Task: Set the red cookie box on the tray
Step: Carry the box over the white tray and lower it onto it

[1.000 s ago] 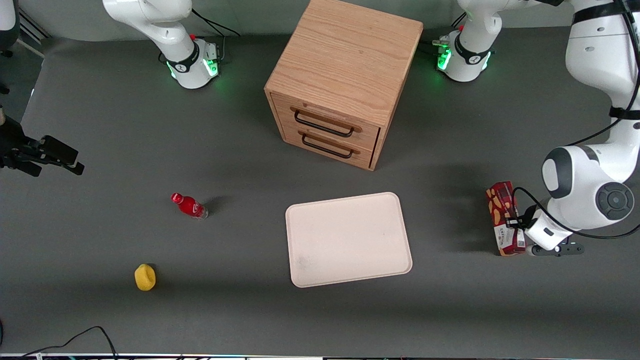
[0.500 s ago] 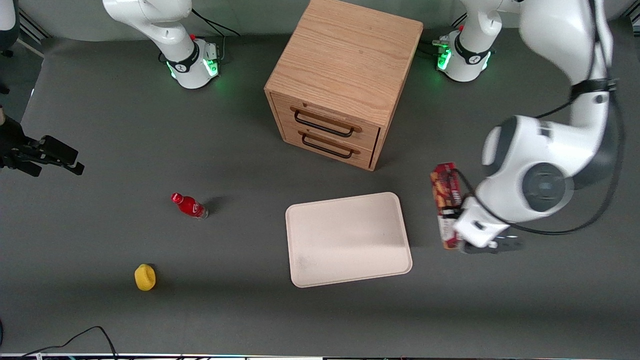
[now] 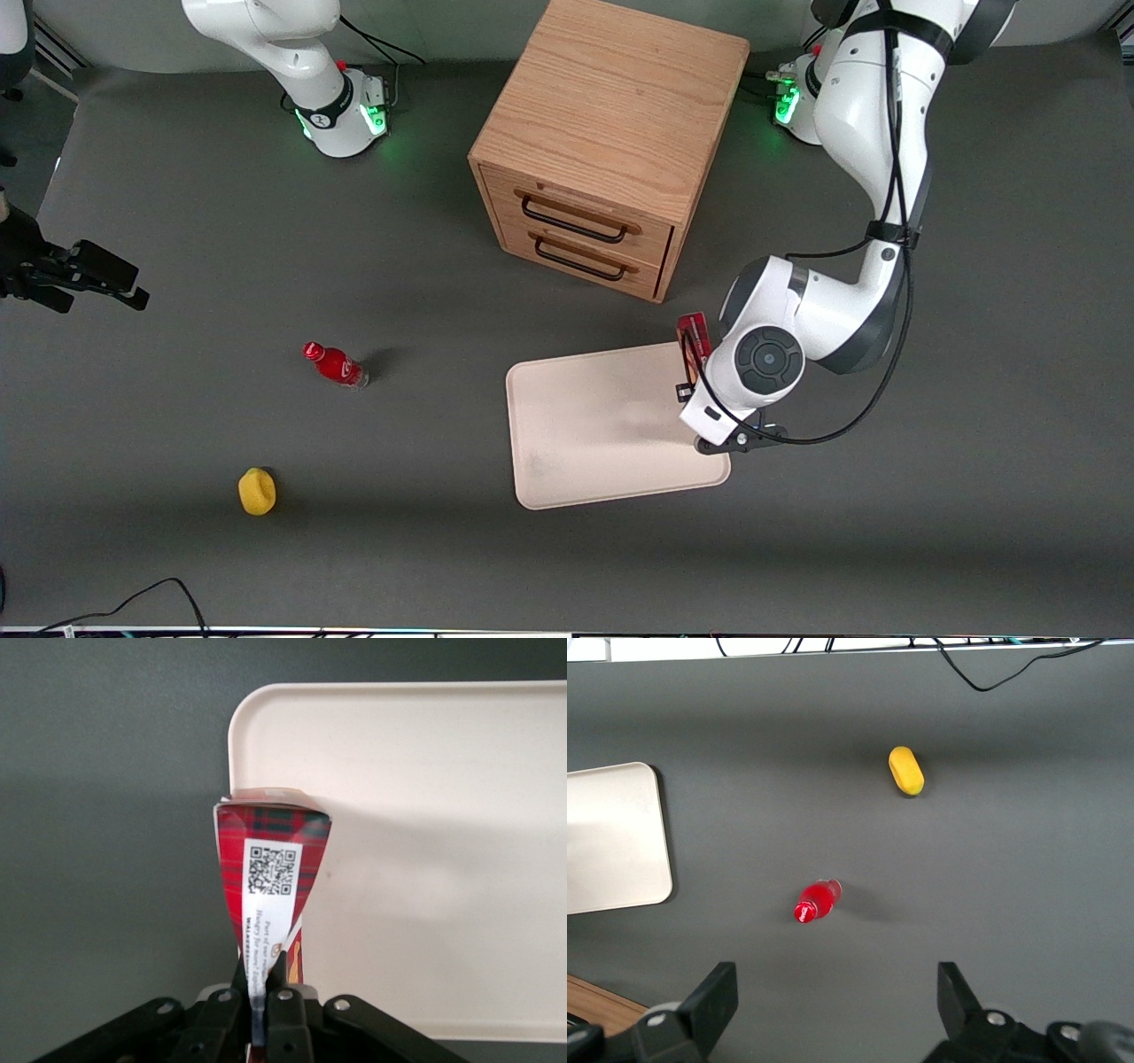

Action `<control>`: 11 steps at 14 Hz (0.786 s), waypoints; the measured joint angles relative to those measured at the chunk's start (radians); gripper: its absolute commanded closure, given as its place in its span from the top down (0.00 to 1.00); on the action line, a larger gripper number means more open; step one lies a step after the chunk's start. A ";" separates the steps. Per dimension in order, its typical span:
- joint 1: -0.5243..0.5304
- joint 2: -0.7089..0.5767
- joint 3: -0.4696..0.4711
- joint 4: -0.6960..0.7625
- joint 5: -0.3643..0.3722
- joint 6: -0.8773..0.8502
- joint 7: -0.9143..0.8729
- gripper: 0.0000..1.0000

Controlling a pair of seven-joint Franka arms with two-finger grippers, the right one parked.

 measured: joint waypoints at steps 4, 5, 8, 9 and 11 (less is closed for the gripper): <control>-0.008 0.029 0.000 0.009 -0.001 0.092 -0.035 0.00; -0.009 0.031 0.000 0.009 -0.001 0.096 -0.043 0.00; -0.010 0.040 0.001 0.009 0.006 0.097 -0.045 1.00; -0.010 0.045 0.001 0.009 0.020 0.097 -0.045 1.00; -0.010 0.047 0.001 0.013 0.044 0.097 -0.046 1.00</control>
